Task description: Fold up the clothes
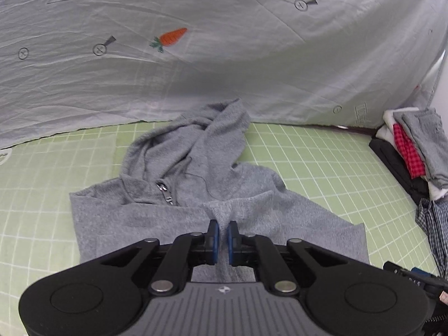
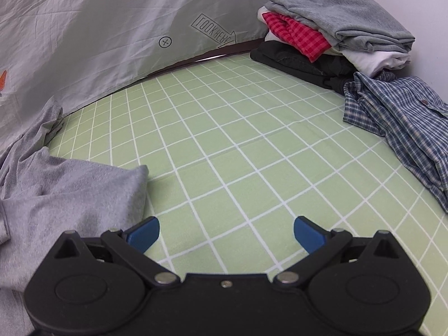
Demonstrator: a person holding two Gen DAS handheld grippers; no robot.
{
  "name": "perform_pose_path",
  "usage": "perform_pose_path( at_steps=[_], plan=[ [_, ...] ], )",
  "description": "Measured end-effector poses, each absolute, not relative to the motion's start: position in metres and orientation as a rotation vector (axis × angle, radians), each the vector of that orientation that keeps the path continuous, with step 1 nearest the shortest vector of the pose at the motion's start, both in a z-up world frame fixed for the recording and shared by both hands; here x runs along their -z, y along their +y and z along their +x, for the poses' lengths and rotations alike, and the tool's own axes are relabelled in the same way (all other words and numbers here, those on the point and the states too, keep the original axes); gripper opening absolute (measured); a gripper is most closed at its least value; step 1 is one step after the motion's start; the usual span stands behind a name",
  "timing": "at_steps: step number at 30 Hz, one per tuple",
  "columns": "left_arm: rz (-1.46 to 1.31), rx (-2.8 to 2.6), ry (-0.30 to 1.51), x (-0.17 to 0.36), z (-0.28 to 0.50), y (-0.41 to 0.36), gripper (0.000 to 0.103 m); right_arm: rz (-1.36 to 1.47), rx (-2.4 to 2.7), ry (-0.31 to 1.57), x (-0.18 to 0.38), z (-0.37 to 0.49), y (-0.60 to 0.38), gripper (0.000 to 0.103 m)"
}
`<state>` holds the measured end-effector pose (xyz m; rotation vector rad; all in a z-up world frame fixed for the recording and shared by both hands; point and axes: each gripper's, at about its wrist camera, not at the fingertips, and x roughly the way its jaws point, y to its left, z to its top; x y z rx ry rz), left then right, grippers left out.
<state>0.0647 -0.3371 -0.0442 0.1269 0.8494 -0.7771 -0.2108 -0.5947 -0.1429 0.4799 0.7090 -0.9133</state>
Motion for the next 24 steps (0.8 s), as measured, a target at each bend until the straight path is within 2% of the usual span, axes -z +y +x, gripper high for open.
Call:
perform_pose_path(
  at_steps=[6, 13, 24],
  plan=[
    [0.008, 0.623, 0.778, 0.016, 0.104, -0.264, 0.007, 0.425, 0.871, 0.719, 0.136, -0.197, -0.562, 0.103],
    [-0.125, 0.448, 0.764, 0.012, 0.145, -0.177, 0.007, 0.376, 0.828, 0.743, 0.133, -0.176, -0.530, 0.103],
    [-0.169, 0.178, 0.918, 0.091, 0.152, -0.096, 0.012, 0.218, 0.703, 0.803, 0.122, -0.144, -0.493, 0.103]
  ],
)
